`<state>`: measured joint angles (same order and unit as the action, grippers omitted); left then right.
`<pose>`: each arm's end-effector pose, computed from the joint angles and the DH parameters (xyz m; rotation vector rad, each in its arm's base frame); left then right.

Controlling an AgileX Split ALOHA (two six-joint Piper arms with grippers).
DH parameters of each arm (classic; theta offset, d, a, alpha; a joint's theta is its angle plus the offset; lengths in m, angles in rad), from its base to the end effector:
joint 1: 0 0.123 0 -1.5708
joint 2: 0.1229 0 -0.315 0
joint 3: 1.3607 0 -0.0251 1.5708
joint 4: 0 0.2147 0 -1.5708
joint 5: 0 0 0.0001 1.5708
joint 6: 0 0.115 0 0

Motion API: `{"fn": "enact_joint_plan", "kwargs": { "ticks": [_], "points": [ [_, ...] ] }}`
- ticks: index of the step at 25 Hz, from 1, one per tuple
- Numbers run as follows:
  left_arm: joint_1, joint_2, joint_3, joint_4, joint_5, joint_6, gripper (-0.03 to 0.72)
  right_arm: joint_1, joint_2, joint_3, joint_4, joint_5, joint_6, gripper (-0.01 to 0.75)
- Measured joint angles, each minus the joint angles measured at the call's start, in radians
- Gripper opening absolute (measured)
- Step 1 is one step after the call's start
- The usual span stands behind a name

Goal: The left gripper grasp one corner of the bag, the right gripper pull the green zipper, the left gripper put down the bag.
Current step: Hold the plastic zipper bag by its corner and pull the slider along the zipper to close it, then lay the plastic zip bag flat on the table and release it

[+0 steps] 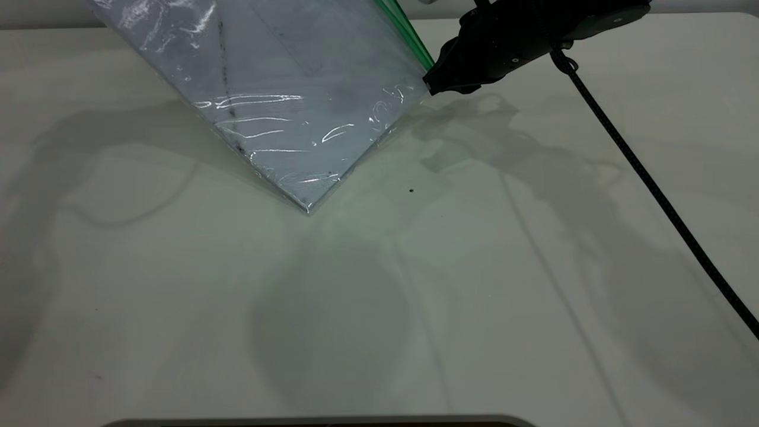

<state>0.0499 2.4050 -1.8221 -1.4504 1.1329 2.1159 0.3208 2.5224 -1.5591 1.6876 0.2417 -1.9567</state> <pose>0.4997 -0.0786 0.1902 1.1772 1.5379 -0.7136 0.4731 0.1861 0.0404 -0.8010 2.2730 0.3153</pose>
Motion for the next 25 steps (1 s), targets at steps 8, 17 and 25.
{"fn": "enact_joint_plan", "kwargs": {
  "ticks": [8, 17, 25],
  "points": [
    [0.014, -0.02, -0.005, 0.137, 0.016, -0.066, 0.051, -0.017, -0.055, 0.009, 0.052, -0.056, 0.002, 0.318],
    [0.016, 0.068, -0.008, 0.148, 0.017, -0.121, 0.051, -0.018, -0.159, 0.009, 0.024, 0.07, 0.145, 0.559],
    [-0.02, 0.188, -0.008, 0.147, -0.084, -0.276, 0.052, -0.018, -0.198, 0.01, -0.307, 0.363, 0.502, 0.511]
  ]
}}
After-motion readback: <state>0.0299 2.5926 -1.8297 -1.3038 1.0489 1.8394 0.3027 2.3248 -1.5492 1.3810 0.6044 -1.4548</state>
